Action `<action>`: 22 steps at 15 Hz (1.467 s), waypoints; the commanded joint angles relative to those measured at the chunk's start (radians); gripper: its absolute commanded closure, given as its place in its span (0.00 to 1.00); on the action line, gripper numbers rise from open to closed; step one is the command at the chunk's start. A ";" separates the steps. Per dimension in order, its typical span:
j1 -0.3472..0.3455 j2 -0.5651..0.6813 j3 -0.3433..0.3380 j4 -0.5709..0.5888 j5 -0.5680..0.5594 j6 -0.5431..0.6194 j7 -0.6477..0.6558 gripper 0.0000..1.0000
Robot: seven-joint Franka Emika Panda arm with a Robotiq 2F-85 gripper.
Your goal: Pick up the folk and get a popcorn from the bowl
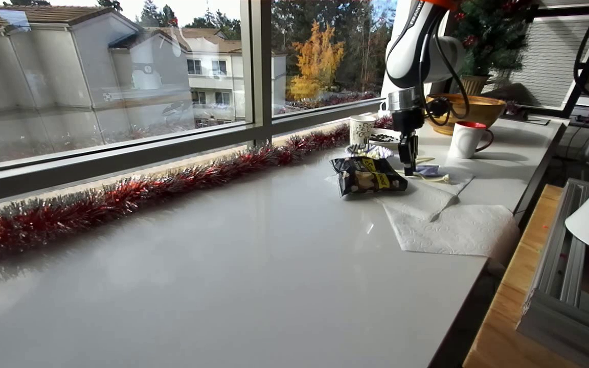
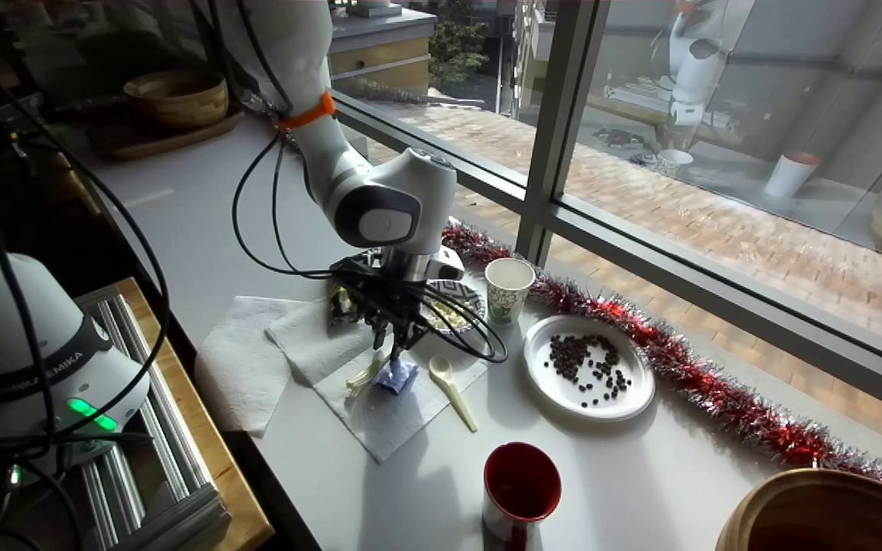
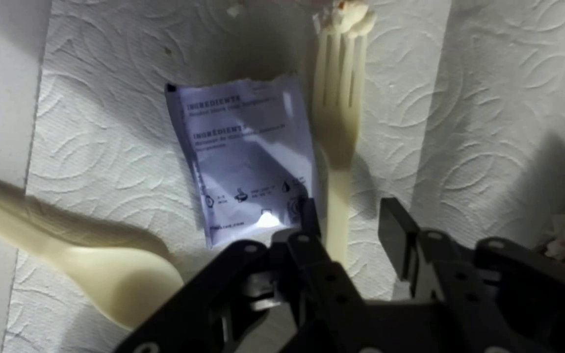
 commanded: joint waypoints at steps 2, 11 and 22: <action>-0.010 0.007 0.016 0.018 0.002 -0.017 0.010 0.62; -0.045 0.010 0.000 0.038 0.014 -0.045 0.009 0.57; -0.087 -0.007 0.043 0.040 0.066 -0.059 -0.006 0.48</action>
